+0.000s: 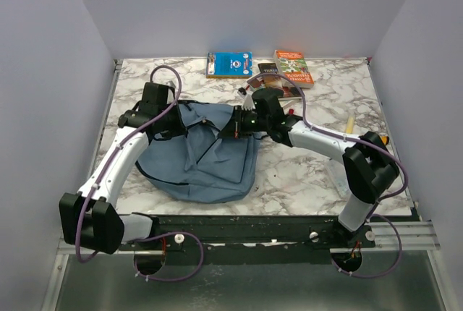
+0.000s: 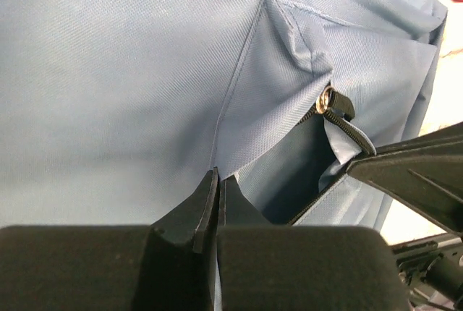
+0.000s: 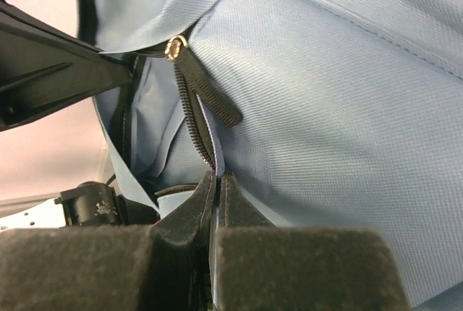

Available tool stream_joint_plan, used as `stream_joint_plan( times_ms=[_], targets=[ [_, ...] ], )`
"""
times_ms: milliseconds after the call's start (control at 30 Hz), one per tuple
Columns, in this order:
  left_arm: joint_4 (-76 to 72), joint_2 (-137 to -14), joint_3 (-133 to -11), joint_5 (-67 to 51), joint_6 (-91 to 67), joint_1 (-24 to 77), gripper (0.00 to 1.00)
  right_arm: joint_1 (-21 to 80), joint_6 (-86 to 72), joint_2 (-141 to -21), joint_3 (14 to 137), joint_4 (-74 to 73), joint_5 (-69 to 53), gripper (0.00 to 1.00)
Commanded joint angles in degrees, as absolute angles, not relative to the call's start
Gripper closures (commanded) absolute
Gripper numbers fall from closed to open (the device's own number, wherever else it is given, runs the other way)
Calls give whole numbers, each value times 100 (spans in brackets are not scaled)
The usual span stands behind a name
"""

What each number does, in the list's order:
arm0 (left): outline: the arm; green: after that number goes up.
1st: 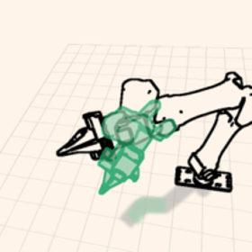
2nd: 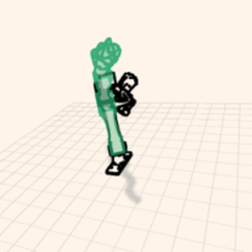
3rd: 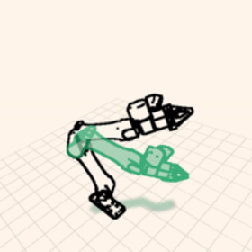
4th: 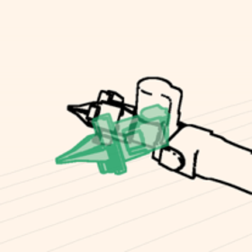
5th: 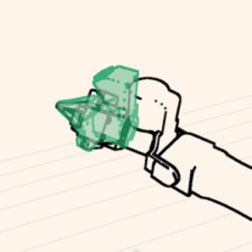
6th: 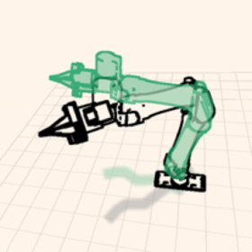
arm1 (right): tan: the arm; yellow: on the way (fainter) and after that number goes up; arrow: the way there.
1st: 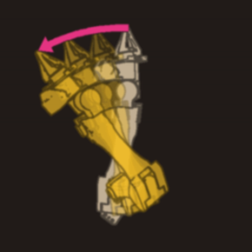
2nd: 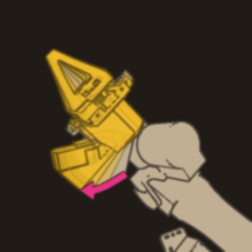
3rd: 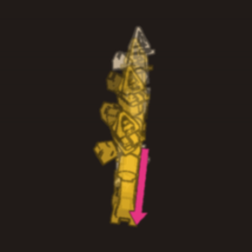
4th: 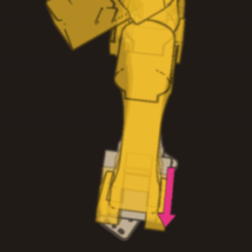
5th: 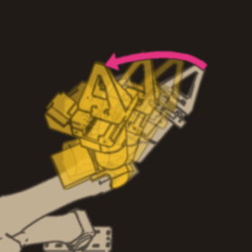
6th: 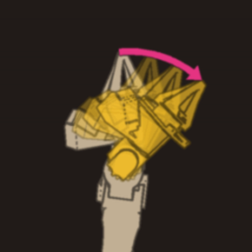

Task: Pack the student bag
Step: Unzip the student bag at the center of the board, then pick up the stationery from the center of the board.

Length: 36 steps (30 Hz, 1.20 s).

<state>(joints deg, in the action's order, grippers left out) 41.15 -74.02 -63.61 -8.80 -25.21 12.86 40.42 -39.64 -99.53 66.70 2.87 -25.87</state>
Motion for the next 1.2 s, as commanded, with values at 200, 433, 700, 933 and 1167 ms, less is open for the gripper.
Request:
stream_joint_plan(
  times_ms=[200,433,700,933,1167],
  targets=[
    [3664,-7169,-6312,-596,-2278,1406,100,3876,-4010,-10282,7008,377,-3327,98],
    [3524,-7143,-6196,-791,-2338,1459,100,3893,-3815,-10340,7240,23,-3131,86],
    [3516,-7230,-6185,-1021,-2392,1468,100,4008,-3517,-10120,7472,-459,-2807,65],
    [3516,-7240,-6177,-1077,-2397,1468,100,3783,-2618,-9250,7216,-1730,-79,49],
    [3516,-7266,-6192,-1193,-2408,1468,100,2741,-2394,-8622,6175,-2111,2113,26]
  ],
)
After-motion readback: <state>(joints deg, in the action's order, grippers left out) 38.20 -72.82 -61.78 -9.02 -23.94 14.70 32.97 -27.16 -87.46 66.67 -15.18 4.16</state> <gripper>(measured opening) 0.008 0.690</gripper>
